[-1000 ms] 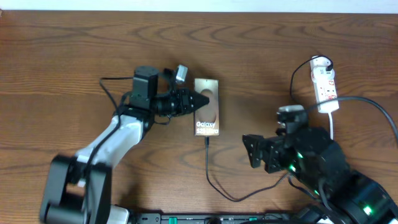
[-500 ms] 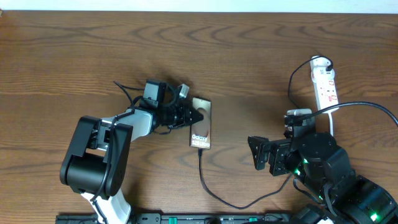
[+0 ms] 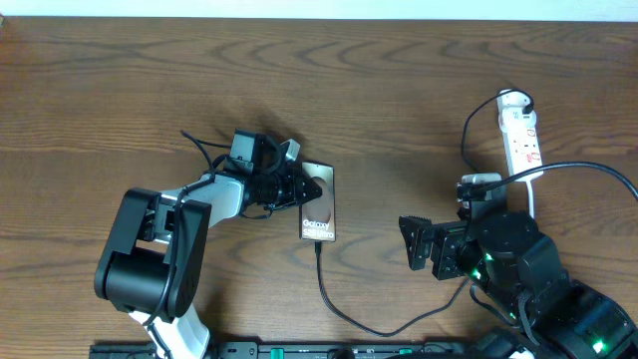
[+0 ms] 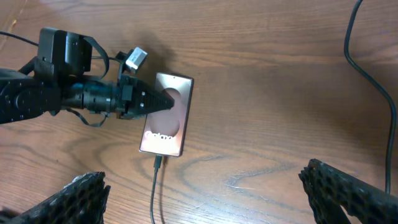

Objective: Plug charger to phone and switch on socket
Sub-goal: 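Lower the phone flat onto the table with the left gripper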

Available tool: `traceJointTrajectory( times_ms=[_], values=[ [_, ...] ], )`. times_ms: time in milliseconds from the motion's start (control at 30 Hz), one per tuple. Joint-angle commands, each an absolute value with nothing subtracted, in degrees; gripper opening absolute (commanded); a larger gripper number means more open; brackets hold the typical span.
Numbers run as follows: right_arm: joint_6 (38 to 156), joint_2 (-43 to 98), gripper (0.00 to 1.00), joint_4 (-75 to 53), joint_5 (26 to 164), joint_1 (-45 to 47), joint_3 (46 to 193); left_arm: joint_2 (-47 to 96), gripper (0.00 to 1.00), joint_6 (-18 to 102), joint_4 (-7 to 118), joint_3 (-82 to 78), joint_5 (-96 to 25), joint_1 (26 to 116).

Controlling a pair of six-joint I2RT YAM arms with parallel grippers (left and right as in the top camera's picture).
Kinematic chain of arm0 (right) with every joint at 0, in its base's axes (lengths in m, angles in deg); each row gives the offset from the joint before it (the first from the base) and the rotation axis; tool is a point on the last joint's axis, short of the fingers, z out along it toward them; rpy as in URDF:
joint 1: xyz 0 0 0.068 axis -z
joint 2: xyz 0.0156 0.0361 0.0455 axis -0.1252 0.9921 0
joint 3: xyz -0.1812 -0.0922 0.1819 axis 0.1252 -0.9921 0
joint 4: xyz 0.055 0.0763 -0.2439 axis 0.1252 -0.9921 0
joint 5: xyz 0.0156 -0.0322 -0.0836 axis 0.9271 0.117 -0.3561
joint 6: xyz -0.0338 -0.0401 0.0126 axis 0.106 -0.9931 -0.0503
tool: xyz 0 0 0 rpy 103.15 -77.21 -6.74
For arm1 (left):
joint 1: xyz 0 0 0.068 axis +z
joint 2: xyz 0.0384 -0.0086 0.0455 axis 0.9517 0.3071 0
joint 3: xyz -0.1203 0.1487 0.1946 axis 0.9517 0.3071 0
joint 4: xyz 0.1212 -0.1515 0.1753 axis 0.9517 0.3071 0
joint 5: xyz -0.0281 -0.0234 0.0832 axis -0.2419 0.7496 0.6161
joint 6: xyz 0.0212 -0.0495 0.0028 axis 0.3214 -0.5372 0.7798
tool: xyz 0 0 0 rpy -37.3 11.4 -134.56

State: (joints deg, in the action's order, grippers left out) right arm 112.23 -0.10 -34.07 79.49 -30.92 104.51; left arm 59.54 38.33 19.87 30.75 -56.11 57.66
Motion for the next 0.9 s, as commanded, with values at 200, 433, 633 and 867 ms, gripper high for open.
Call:
traceJointTrajectory(
  times_ms=[200, 433, 633, 867],
  values=[
    [112.9, 0.0, 0.99, -34.1, 78.2, -30.7, 105.4, 59.6, 0.31, 40.3, 21.7, 30.6, -48.3, 57.7],
    [112.9, 0.0, 0.99, -34.2, 78.2, -30.7, 105.4, 59.6, 0.37, 40.3, 21.7, 30.6, -48.3, 57.7],
    [112.8, 0.0, 0.99, -34.2, 78.2, -30.7, 105.4, 59.6, 0.53, 40.3, 21.7, 30.6, -46.0, 57.7],
    [112.8, 0.0, 0.99, -34.2, 78.2, -30.7, 105.4, 59.6, 0.65, 40.4, 22.0, 30.6, -44.4, 57.7]
  ],
)
